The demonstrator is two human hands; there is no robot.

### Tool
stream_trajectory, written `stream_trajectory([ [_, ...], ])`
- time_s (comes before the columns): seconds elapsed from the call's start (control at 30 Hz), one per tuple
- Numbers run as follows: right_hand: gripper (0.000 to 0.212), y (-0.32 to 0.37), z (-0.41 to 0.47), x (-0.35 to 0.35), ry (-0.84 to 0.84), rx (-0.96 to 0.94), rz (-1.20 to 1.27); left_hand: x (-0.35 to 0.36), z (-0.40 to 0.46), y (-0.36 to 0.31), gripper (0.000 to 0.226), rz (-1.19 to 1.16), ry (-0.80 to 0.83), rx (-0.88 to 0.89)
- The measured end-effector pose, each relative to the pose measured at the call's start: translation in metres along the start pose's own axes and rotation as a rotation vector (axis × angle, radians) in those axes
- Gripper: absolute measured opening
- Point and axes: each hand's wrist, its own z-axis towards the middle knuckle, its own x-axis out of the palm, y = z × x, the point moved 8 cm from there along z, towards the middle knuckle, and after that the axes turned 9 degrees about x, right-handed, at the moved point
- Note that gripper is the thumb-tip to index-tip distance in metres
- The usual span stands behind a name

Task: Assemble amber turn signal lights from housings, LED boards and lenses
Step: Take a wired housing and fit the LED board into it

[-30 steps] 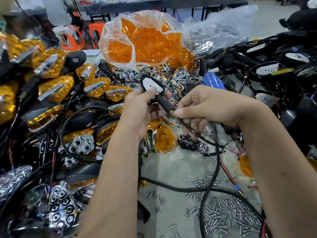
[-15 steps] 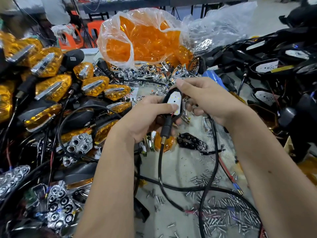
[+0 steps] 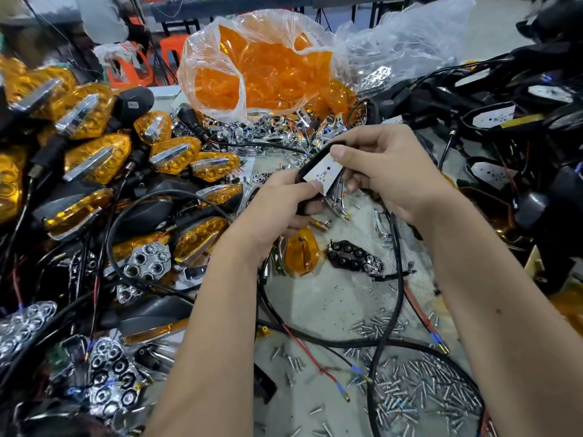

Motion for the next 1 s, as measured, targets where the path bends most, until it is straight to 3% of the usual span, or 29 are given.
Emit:
stream_trajectory([
  [0.37,0.009,0.019,-0.009,-0.001,-0.143,-0.218,-0.208,-0.003,0.007,-0.012,0.016,0.202,-0.075,0.223],
  [1.0,0.013,0.032,-0.017,0.005,-0.165,-0.292,-0.332,-0.003,0.003,-0.016,0.029,0.178,-0.083,0.262],
])
